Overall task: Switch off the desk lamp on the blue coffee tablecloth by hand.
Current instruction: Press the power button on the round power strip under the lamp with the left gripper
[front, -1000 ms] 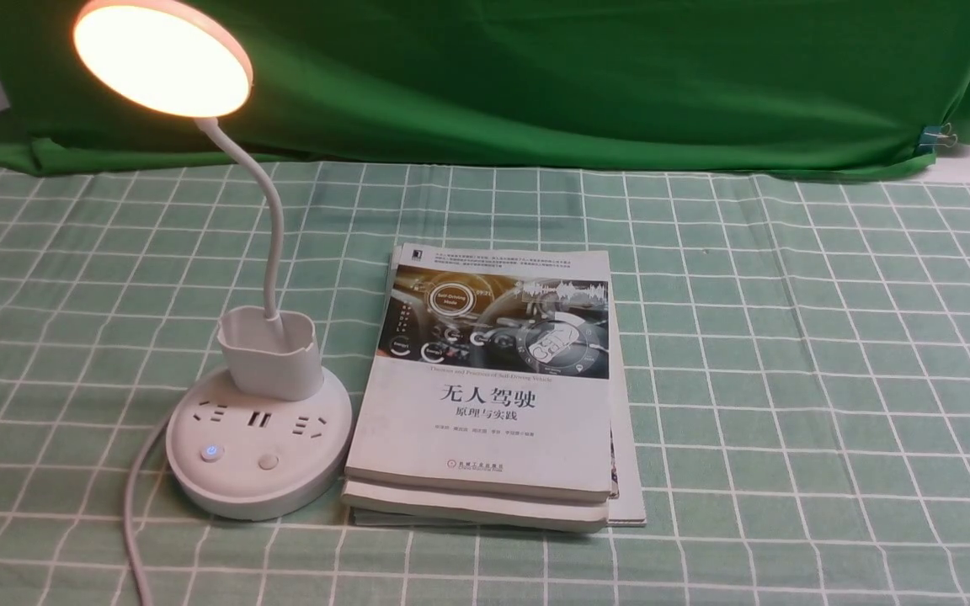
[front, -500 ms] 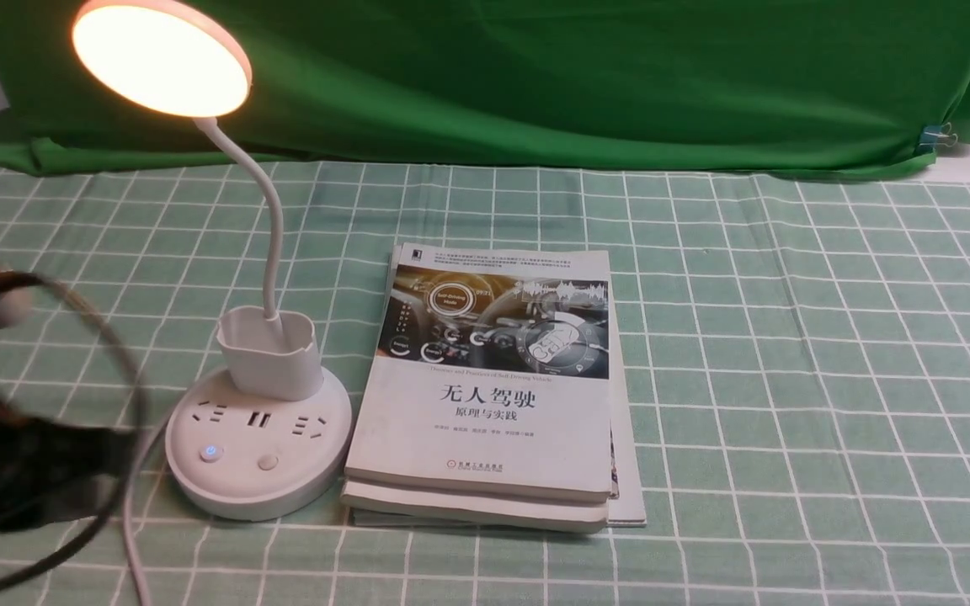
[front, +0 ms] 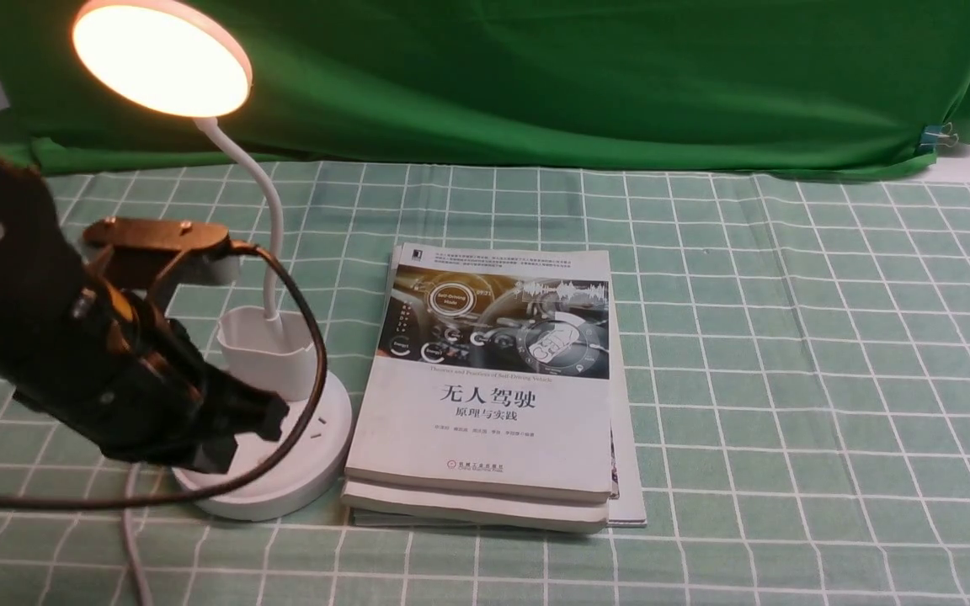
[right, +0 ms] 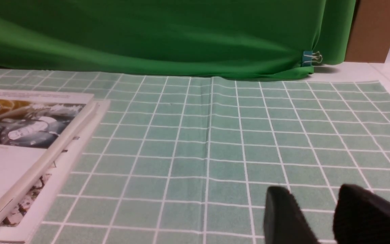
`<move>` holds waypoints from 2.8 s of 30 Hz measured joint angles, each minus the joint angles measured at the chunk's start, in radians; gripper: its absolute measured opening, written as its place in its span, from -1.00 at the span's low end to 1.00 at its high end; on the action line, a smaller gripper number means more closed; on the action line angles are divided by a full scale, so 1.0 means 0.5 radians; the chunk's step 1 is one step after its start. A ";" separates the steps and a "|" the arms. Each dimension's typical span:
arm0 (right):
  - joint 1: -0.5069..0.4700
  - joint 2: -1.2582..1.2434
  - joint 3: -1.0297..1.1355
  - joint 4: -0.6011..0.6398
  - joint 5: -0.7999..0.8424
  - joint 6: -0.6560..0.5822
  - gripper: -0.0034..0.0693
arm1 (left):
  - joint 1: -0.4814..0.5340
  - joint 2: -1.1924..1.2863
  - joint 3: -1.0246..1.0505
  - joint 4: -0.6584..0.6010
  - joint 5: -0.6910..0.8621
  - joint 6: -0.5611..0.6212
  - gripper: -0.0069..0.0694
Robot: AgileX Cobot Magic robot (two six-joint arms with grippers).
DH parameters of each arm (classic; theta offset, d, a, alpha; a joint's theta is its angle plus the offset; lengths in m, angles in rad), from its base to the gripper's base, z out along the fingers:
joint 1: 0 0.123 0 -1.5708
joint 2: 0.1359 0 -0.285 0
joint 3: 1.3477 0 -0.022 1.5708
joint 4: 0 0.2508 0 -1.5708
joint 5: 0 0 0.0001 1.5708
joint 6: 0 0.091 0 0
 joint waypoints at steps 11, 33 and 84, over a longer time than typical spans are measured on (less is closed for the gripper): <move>0.000 0.000 0.000 0.000 0.000 0.000 -0.24 | 0.000 0.222 -0.054 0.014 0.023 -0.015 -0.76; 0.000 0.000 0.000 0.000 0.000 0.000 -0.24 | -0.033 0.630 -0.245 0.074 -0.091 -0.016 -0.76; 0.000 0.000 0.000 0.000 0.000 0.000 -0.24 | -0.033 0.692 -0.267 0.108 -0.105 -0.016 -0.76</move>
